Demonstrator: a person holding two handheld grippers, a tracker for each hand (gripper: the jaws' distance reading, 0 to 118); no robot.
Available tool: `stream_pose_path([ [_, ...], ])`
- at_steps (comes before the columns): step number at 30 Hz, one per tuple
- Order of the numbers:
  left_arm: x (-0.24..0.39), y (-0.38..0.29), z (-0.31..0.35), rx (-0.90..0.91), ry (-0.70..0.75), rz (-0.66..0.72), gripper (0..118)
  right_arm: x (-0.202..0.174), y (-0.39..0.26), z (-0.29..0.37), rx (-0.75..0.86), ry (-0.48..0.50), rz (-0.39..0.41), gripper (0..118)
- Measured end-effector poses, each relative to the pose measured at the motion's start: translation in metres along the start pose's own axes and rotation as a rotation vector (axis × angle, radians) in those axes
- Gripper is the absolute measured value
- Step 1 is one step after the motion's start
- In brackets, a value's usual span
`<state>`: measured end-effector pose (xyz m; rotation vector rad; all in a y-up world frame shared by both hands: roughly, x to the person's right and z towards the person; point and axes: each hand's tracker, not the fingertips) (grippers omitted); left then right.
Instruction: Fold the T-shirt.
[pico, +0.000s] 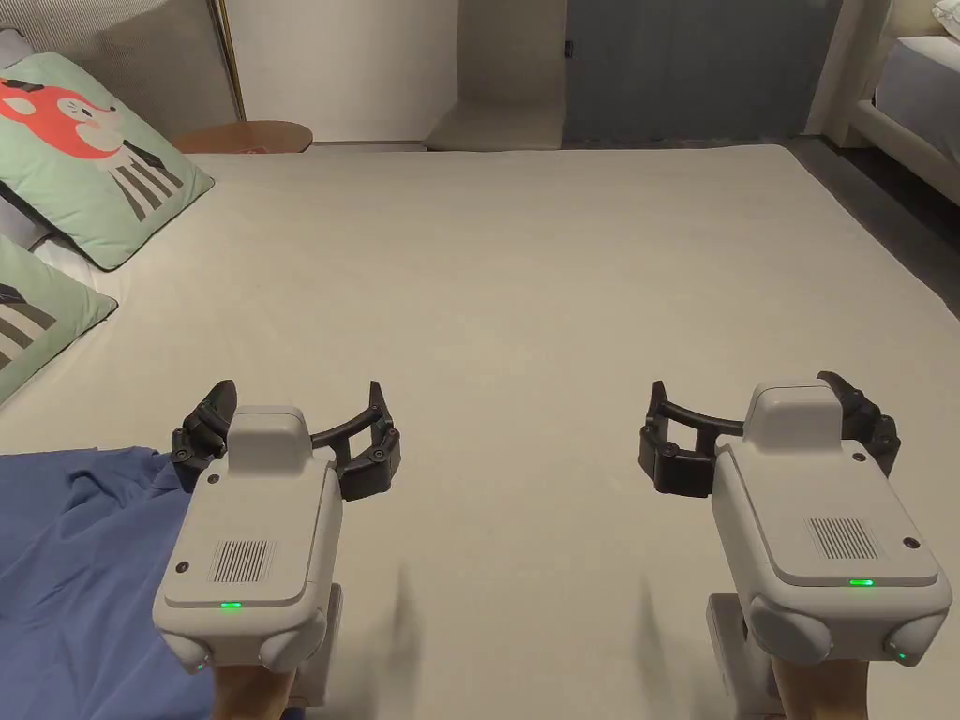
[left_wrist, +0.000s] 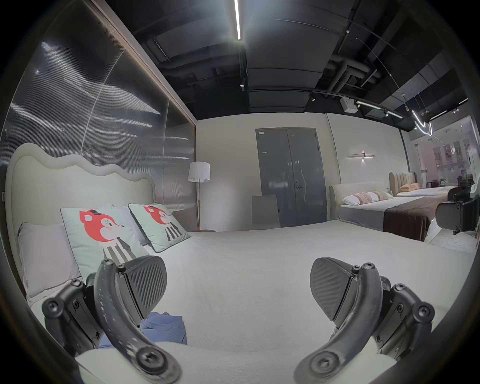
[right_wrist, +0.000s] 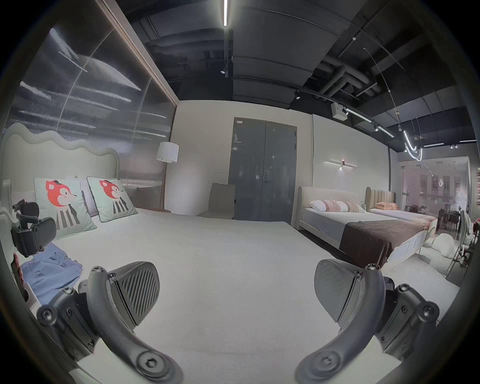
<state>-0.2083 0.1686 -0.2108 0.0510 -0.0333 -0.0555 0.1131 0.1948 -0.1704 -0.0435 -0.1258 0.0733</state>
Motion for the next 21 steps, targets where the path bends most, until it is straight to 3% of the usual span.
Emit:
stream_pose_path([
  [21,-0.0005,-0.0001,0.0012,0.002,-0.004,-0.003,110,-0.0035,0.0054,0.0030,0.008,-0.002,0.014,118],
])
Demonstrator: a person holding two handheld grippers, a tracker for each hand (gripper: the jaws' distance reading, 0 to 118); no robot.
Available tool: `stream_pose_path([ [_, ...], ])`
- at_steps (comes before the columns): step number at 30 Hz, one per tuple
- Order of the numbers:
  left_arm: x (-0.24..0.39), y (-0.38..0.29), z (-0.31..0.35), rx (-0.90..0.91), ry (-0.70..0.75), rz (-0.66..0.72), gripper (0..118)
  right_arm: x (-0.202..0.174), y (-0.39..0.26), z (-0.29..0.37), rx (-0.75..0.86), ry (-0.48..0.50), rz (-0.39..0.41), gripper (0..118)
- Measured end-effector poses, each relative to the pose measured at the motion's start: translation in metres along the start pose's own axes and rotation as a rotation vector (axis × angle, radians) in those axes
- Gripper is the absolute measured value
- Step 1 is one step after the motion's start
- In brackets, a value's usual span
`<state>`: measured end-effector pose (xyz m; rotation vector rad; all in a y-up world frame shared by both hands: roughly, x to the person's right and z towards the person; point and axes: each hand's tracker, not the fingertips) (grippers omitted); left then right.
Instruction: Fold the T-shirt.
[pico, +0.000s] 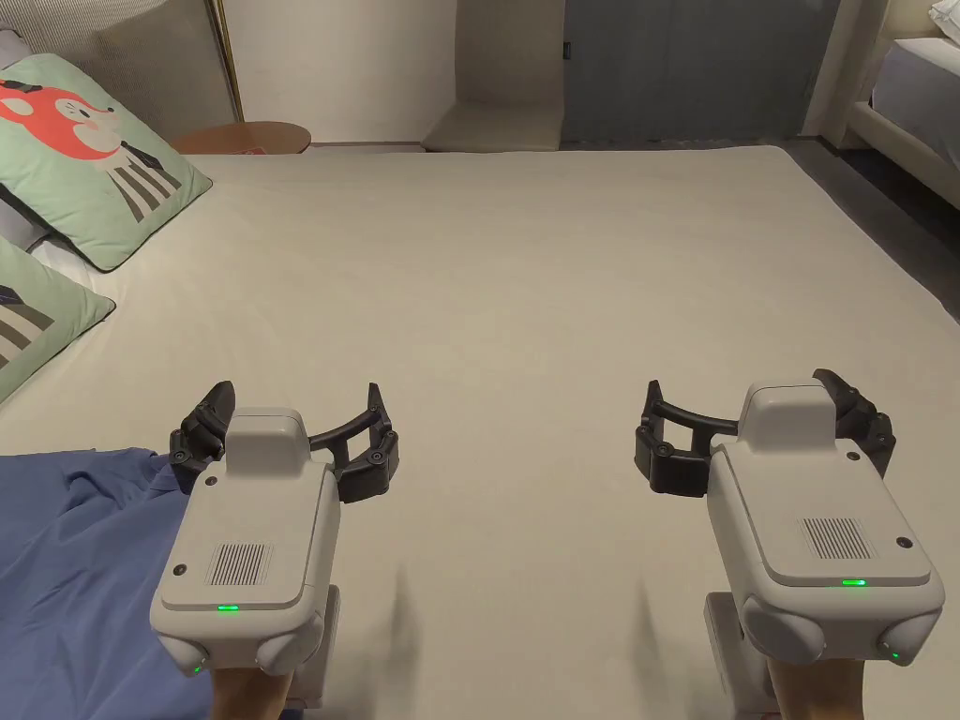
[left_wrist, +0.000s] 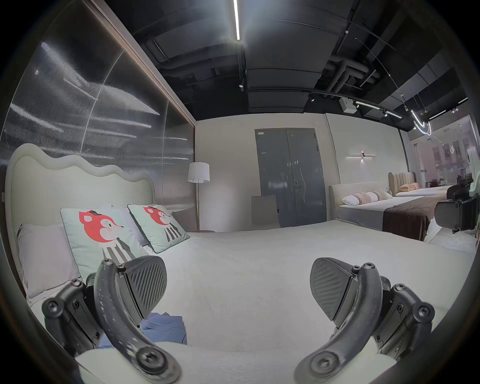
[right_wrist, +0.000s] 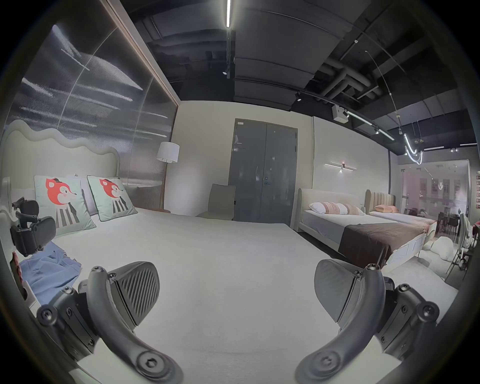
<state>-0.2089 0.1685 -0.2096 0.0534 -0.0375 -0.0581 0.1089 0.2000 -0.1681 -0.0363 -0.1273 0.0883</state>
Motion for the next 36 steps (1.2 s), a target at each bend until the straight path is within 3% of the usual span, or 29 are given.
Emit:
stream_pose_path([
  [36,-0.0012,0.0023,-0.0004,0.009,0.002,-0.002,110,0.0002,0.0026,0.0014,0.013,0.007,0.006,118],
])
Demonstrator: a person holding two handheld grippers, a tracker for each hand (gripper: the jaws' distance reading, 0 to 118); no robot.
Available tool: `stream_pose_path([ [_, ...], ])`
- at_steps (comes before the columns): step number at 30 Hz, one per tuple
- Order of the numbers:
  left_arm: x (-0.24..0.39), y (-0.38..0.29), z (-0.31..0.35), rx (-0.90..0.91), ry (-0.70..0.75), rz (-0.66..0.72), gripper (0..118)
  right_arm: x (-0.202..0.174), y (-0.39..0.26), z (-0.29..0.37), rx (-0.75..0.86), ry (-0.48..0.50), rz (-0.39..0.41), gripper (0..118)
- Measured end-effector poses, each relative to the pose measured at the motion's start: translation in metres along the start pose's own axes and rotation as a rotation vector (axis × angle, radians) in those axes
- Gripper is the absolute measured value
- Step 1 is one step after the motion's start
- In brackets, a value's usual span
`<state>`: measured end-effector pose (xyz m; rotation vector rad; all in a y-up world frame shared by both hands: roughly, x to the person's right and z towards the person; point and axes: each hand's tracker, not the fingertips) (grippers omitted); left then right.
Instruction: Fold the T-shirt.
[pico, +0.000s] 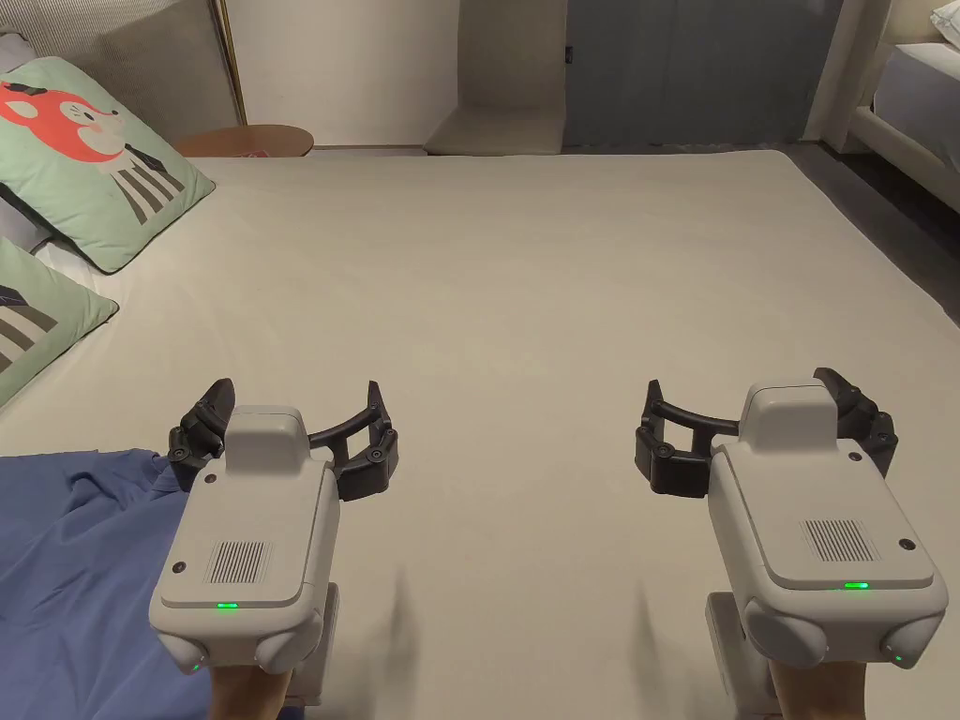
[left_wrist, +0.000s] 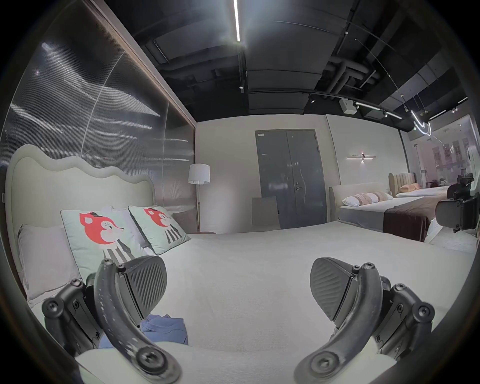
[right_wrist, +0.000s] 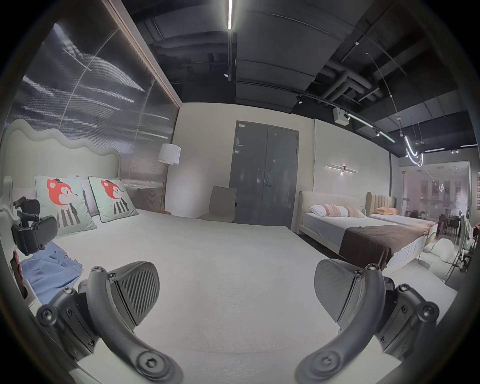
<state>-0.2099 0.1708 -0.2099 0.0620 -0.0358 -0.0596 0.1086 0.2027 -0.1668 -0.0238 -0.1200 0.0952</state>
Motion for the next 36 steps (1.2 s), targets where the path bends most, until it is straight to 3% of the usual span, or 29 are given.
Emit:
stream_pose_path([
  [14,0.000,0.003,-0.001,0.000,0.007,-0.005,110,0.000,0.003,0.001,0.002,0.002,-0.001,118],
  [18,0.001,0.005,0.001,0.007,0.000,-0.001,100,-0.001,0.004,0.003,-0.004,-0.005,0.005,115],
  [19,0.002,0.005,0.003,0.016,-0.010,0.003,90,-0.001,0.005,0.005,-0.003,0.000,0.003,108],
  [20,0.003,0.006,0.003,0.016,-0.012,0.003,67,-0.001,0.006,0.006,-0.004,0.004,0.001,89],
  [21,0.005,0.006,0.002,0.011,-0.012,0.001,38,-0.002,0.006,0.005,-0.009,-0.005,0.006,62],
  [22,0.006,0.006,0.001,0.006,-0.006,-0.004,2,-0.003,0.006,0.004,-0.017,-0.011,0.018,20],
  [23,0.007,0.005,0.001,0.005,-0.004,-0.007,0,-0.004,0.006,0.003,-0.019,-0.017,0.026,2],
  [30,0.002,0.001,0.004,-0.005,-0.008,-0.002,0,-0.006,0.006,-0.004,-0.026,0.001,0.002,1],
  [36,-0.036,0.000,0.015,-0.019,0.082,0.012,0,-0.040,0.008,-0.020,-0.024,0.103,-0.007,1],
])
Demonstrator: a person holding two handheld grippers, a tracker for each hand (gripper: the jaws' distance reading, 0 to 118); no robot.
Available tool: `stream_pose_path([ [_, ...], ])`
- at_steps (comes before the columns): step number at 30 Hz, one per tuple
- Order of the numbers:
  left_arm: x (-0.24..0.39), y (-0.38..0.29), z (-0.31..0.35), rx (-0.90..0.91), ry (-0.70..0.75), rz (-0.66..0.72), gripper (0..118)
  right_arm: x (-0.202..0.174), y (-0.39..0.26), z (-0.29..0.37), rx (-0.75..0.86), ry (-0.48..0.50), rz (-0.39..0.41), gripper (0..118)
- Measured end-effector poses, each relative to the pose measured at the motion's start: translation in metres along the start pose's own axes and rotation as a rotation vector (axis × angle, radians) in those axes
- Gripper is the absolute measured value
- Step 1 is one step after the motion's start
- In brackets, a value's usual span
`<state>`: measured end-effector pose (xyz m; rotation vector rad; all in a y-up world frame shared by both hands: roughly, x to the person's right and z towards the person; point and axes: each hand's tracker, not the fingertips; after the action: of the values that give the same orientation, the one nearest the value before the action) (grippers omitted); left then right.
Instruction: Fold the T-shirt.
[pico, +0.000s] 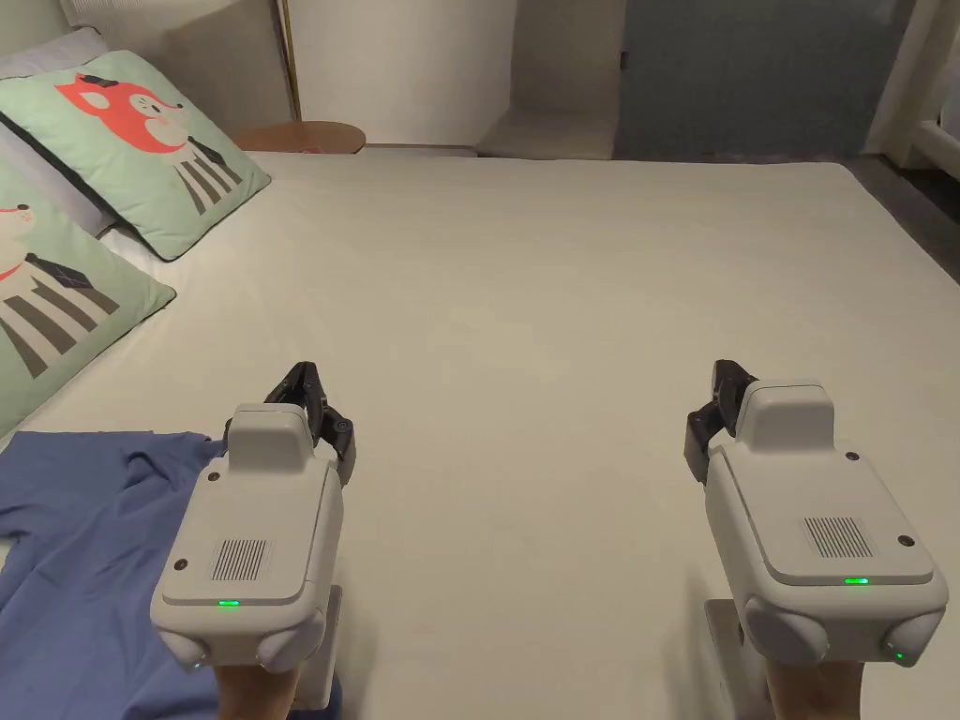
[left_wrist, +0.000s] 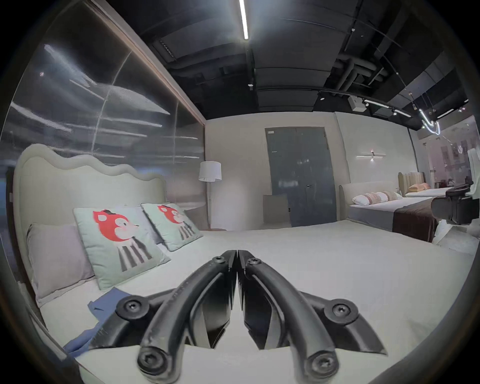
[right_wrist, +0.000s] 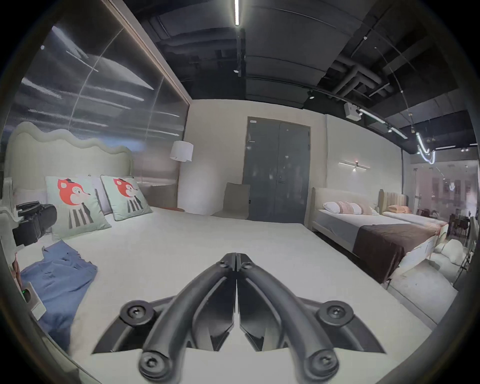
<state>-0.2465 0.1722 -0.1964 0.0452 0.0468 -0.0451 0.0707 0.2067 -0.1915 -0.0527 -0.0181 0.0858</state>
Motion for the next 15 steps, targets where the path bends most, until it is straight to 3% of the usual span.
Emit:
stream_pose_path([
  [15,-0.171,-0.002,0.079,-0.066,0.429,-0.059,0,-0.180,0.004,-0.024,0.018,0.425,-0.026,1],
])
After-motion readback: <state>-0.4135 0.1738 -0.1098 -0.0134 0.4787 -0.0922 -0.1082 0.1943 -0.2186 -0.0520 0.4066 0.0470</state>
